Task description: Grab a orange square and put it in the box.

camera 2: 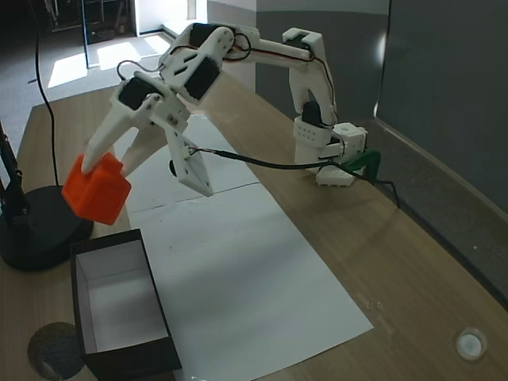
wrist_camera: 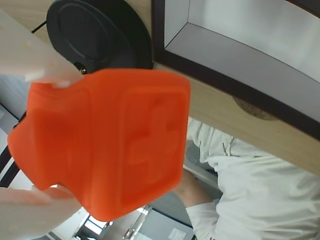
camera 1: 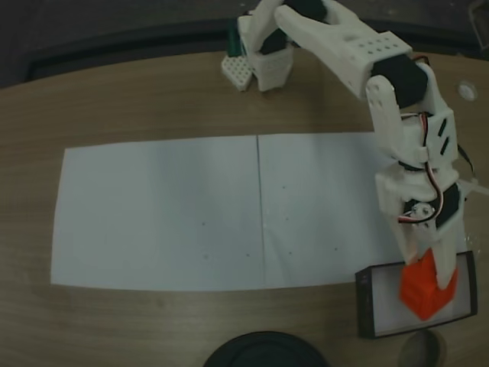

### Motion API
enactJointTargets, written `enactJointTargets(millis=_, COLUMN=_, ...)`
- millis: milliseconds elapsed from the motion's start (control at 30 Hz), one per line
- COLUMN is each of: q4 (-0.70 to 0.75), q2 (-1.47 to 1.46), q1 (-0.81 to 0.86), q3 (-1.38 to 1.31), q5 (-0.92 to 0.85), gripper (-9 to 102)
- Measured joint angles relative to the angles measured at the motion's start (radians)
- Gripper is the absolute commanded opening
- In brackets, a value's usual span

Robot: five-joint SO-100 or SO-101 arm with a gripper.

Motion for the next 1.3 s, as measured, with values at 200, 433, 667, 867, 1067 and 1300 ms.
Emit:
enactJointTargets(millis=200, q4=0.017, q2=-0.193, q1=-0.018, q3=-0.144, q5=0.002, gripper=4)
enactJointTargets(millis=433, q4=0.173, q2=-0.233, q1=-0.081, q3=-0.21, q5=0.002, gripper=4)
enactJointTargets(millis=667, q4=0.187, q2=-0.233, q1=-0.091, q3=-0.219, q5=0.002, gripper=6)
enactJointTargets(millis=867, q4=0.216, q2=-0.233, q1=-0.078, q3=-0.221, q5=0.071, gripper=25)
enactJointTargets(millis=1067, q4=0.227, q2=-0.235, q1=-0.057, q3=-0.221, q5=0.075, gripper=26)
enactJointTargets(millis=1300, q4=0.357, q2=-0.199, q1=-0.043, q3=-0.322, q5=0.02, gripper=3)
